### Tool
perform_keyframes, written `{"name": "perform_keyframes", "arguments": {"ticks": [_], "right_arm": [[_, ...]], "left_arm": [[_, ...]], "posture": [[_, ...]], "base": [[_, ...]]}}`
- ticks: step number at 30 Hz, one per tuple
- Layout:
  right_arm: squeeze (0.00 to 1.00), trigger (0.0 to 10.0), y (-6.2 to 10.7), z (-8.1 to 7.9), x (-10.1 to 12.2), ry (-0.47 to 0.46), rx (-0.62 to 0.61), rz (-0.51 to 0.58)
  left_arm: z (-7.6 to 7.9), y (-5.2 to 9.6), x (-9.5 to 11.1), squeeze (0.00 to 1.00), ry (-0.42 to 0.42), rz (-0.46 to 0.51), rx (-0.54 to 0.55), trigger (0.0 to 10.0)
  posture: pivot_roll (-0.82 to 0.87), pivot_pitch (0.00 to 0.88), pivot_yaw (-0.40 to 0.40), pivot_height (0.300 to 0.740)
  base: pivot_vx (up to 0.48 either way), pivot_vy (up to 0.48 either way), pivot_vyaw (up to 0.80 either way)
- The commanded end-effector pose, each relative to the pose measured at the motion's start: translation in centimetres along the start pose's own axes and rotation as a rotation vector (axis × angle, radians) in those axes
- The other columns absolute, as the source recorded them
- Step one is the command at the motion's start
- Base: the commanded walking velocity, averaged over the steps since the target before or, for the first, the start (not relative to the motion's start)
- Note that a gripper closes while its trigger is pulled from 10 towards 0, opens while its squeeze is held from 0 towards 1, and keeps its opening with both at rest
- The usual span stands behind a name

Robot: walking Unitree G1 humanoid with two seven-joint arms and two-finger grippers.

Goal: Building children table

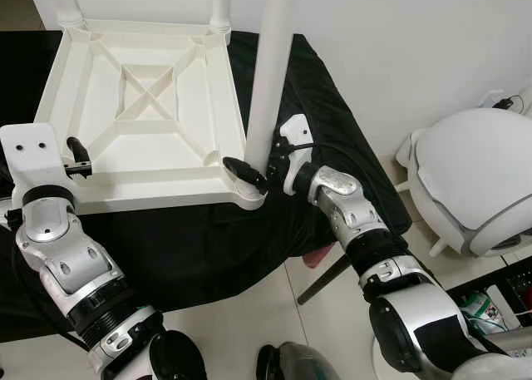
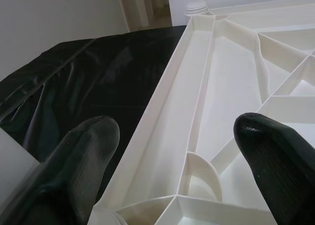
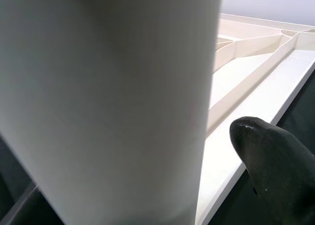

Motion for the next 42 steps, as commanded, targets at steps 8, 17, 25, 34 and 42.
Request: {"name": "perform_keyframes", "arguments": {"ticks": [8,17,25,34,42], "right_arm": [[0.0,10.0,2.4,5.4,0.4,0.018,-0.265,0.015],[0.0,10.0,3.3,7.0,1.2,-0.004,-0.377,0.068],[0.0,10.0,4.0,4.1,3.2,-0.013,-0.313,0.234],[0.0,10.0,6.8,2.8,2.5,-0.025,-0.352,0.247],[0.0,10.0,10.4,2.1,1.5,0.013,-0.546,0.217]], "left_arm": [[-4.2,2.4,1.7,0.0,0.144,0.123,0.66,10.0],[0.6,1.1,2.7,0.0,0.235,0.177,0.362,10.0],[8.6,1.8,4.7,0.0,0.4,0.242,-0.172,10.0],[13.0,4.5,5.0,0.0,0.392,0.255,-0.525,10.0],[12.9,5.0,2.5,0.0,0.304,0.19,-0.578,10.0]], "posture": [[0.06,0.031,-0.078,0.74],[0.06,0.034,-0.071,0.74],[0.06,0.038,-0.075,0.74],[0.06,0.043,-0.069,0.74],[0.05,0.038,-0.06,0.74]], "base": [[0.0,0.0,0.0],[0.0,0.0,0.0],[0.0,0.0,0.0],[0.0,0.0,0.0],[0.0,0.0,0.0]]}}
Point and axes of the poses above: a point about 5 cm out from each wrist's last joint towards the gripper, its own y axis pointing back from the gripper into the wrist, its own x axis along the axis of the wrist's last joint, z = x × y, the point moved 6 cm from there along -y, pointing out of the wrist towards the gripper, and after that the axes turned 7 degrees about y, right-handed, at the moved point
